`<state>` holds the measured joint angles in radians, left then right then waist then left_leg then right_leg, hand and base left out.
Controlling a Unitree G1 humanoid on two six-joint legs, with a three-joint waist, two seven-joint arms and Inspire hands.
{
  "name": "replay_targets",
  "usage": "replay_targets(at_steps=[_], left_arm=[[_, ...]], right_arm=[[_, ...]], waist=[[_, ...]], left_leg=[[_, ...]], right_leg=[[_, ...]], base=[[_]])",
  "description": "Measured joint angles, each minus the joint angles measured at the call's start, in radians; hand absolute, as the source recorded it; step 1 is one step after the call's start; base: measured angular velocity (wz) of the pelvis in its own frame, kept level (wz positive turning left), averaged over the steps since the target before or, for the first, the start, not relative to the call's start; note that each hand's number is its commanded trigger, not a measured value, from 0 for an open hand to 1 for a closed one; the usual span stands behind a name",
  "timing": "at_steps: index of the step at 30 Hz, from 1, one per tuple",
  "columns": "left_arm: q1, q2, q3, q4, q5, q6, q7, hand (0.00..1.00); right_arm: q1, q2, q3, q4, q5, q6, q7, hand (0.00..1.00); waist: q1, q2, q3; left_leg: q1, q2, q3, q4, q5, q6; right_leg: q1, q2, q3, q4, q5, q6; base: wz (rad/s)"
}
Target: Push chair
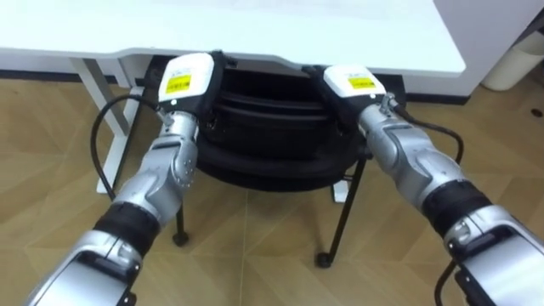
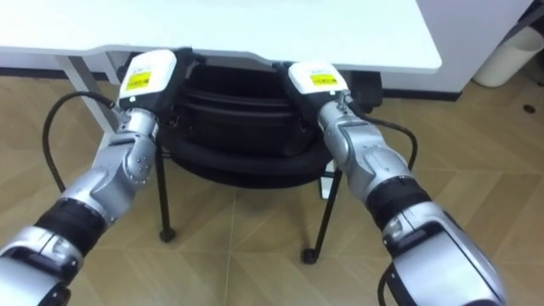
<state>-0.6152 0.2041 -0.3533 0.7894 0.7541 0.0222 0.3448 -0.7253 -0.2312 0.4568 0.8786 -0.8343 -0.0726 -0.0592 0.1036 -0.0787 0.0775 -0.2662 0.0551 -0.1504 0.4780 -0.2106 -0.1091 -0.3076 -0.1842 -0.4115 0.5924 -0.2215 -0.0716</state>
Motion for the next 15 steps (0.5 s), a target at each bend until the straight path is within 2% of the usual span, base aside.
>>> replay_targets(at_steps=[7,10,12,15], left_arm=[[0.001,-0.033,0.030,-0.013,-0.005,0.022,-0.056,0.00],[0.009,-0.036,0.033,-0.042,-0.025,0.028,-0.103,0.00],[0.027,-0.034,0.034,-0.077,-0.024,0.044,-0.134,0.00],[0.036,-0.030,0.020,-0.101,-0.015,0.068,-0.168,0.00]], right_arm=[[0.000,0.000,-0.009,0.002,0.000,0.019,0.089,0.00],[0.001,0.001,-0.009,0.002,-0.001,0.031,0.122,0.00],[0.003,0.000,-0.009,0.001,-0.004,0.031,0.135,0.00],[0.013,0.000,-0.009,-0.008,-0.002,0.031,0.138,0.00]], waist=[[-0.003,-0.009,-0.0101],[-0.014,-0.013,-0.0222],[-0.021,-0.009,-0.0314],[-0.044,-0.009,-0.0384]], left_leg=[[0.070,-0.008,0.012,-0.137,0.074,0.002],[0.087,-0.010,0.011,-0.184,0.100,0.005],[0.095,-0.010,0.011,-0.199,0.108,0.012],[0.114,-0.013,0.014,-0.224,0.119,0.026]], right_leg=[[0.051,0.007,0.000,-0.104,0.054,0.020],[0.072,0.013,-0.004,-0.152,0.083,0.030],[0.084,0.021,-0.004,-0.187,0.105,0.035],[0.115,0.028,-0.005,-0.238,0.134,0.045]], base=[[0.02],[0.01],[-0.03],[-0.02]])
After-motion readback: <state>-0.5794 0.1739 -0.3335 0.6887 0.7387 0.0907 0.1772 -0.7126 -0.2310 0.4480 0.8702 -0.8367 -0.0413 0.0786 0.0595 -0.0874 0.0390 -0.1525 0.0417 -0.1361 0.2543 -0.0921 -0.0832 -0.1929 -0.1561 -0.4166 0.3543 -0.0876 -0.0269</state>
